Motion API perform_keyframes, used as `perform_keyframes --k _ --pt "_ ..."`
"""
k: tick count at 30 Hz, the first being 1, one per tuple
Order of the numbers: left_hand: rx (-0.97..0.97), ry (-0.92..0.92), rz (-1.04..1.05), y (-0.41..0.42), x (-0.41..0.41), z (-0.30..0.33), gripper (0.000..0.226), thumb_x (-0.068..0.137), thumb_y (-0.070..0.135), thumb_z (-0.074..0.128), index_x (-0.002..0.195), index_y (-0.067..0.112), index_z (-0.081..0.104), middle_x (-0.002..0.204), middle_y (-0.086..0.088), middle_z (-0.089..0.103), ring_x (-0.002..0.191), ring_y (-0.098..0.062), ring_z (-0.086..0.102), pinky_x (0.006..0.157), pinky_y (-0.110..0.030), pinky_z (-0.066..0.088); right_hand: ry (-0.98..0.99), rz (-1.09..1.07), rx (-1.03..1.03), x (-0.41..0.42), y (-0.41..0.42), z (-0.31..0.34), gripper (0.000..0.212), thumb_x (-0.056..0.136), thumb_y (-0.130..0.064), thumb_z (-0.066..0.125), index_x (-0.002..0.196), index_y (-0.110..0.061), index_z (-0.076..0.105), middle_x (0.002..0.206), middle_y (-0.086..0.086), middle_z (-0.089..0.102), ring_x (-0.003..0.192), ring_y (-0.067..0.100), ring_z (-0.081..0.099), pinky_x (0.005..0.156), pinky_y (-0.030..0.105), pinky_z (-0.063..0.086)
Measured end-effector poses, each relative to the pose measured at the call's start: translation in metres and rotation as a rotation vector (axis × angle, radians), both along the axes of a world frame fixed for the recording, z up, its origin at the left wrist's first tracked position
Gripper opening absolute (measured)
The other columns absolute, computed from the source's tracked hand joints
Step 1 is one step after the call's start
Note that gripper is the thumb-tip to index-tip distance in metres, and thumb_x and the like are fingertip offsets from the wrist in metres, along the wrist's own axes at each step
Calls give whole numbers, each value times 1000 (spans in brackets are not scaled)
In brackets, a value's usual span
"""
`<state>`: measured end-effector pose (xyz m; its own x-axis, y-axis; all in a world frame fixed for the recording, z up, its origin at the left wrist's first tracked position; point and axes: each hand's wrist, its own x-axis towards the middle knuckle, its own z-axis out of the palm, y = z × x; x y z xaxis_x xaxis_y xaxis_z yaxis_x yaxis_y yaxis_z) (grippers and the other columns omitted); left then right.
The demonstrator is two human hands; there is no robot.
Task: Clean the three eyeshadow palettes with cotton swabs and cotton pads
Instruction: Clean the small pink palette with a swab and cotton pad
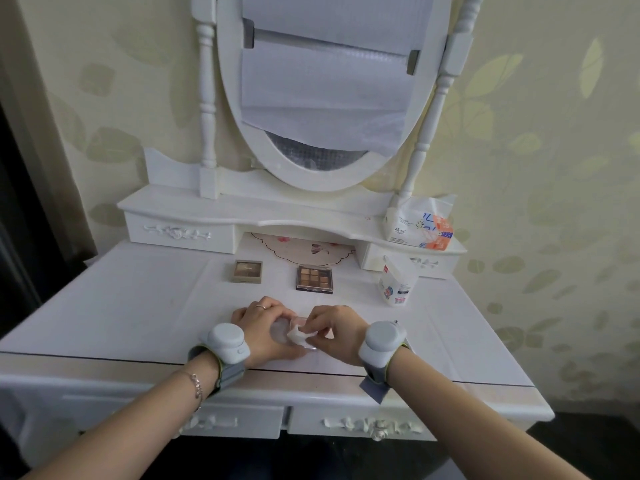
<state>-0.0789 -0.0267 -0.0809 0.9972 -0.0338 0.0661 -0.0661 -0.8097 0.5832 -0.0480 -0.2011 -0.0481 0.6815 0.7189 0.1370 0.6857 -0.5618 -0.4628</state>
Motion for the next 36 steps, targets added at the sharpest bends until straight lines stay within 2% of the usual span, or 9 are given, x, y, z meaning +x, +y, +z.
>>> perform_keyframes --k 4,8,14,17,19,22,26,29,36 --pt "67 -13 5 1 0 0 88 35 78 42 114 40 51 111 22 38 115 -3 40 90 -19 17 -9 -53 -34 16 10 3 23 87 -6 59 106 -6 71 99 15 65 82 27 56 70 21 34" --pt "85 -17 7 0 -1 1 94 35 78 40 117 36 51 117 20 41 114 -4 40 90 -20 19 -25 -51 -38 20 11 2 23 87 -7 59 107 -6 70 101 15 65 85 29 58 69 18 34" --pt "8 -24 8 0 -1 -1 71 35 77 48 100 46 52 112 22 43 111 -1 41 90 -19 16 23 58 -44 15 1 0 19 85 -6 63 101 -5 73 99 15 66 75 21 53 72 23 38" --pt "13 -27 8 0 -1 -1 74 35 76 48 102 45 54 110 23 42 108 -1 42 84 -19 14 44 61 -60 19 -1 1 20 84 -7 64 102 -6 72 98 15 66 75 19 52 72 23 38" --pt "21 -23 1 0 -1 0 71 34 76 46 99 48 50 108 23 41 107 0 41 80 -18 14 51 -17 -13 24 -4 0 20 84 -6 63 102 -5 72 97 15 66 76 19 52 71 23 38" --pt "15 -22 -8 1 0 -2 67 34 77 47 96 50 47 109 22 42 107 0 41 85 -19 15 55 -173 69 33 -12 -5 20 86 -7 62 103 -6 72 93 9 63 77 16 49 70 19 33" --pt "18 -26 -17 2 0 -3 68 35 78 47 97 50 47 110 21 43 108 -2 42 88 -20 17 81 -243 119 34 -13 -10 20 85 -7 63 103 -5 72 89 2 58 74 16 47 68 17 32" --pt "22 -33 -12 1 0 -2 65 36 78 47 95 50 46 108 23 42 106 0 42 87 -20 17 74 -168 132 26 -17 -11 19 84 -4 63 100 -5 73 95 11 65 75 16 50 65 18 36" --pt "7 -23 -20 0 -1 -1 50 33 79 47 78 55 43 103 25 41 103 0 40 88 -21 18 99 -26 87 7 -25 -6 17 83 -5 65 97 -5 74 94 13 66 71 16 49 64 13 36"
